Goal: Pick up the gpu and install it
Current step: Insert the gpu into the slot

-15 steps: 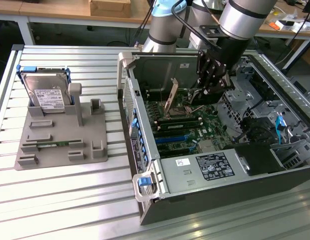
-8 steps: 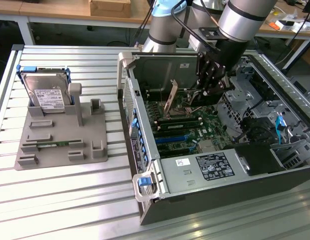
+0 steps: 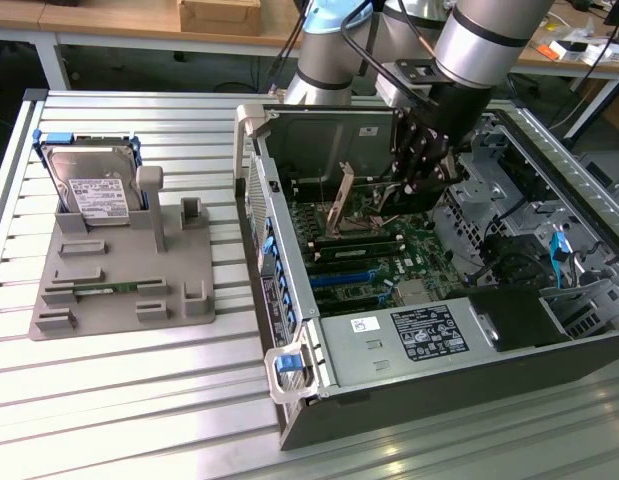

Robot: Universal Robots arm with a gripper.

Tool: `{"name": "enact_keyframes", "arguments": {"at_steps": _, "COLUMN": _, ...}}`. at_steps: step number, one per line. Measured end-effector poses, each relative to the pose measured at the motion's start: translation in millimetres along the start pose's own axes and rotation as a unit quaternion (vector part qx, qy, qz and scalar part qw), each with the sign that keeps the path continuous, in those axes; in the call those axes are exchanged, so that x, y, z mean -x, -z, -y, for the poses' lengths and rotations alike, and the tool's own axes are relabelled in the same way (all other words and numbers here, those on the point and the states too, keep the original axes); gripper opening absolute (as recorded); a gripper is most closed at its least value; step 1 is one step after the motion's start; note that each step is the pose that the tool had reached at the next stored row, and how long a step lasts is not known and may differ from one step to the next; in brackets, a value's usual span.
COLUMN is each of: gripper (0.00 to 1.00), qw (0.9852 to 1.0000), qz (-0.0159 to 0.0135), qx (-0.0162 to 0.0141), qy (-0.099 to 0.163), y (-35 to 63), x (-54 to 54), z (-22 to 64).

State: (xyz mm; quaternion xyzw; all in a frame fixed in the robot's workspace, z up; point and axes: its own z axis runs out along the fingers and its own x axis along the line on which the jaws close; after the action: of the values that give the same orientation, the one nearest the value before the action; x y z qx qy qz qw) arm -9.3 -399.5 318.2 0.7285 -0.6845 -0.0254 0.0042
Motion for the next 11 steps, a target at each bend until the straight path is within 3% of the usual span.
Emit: {"name": "enact_keyframes", "arguments": {"at_steps": 11, "gripper": 0.27, "qw": 1.0, "qz": 0.0001, "qx": 0.0, "qy": 0.0, "y": -0.5, "x": -9.1, "z": -0.6}}
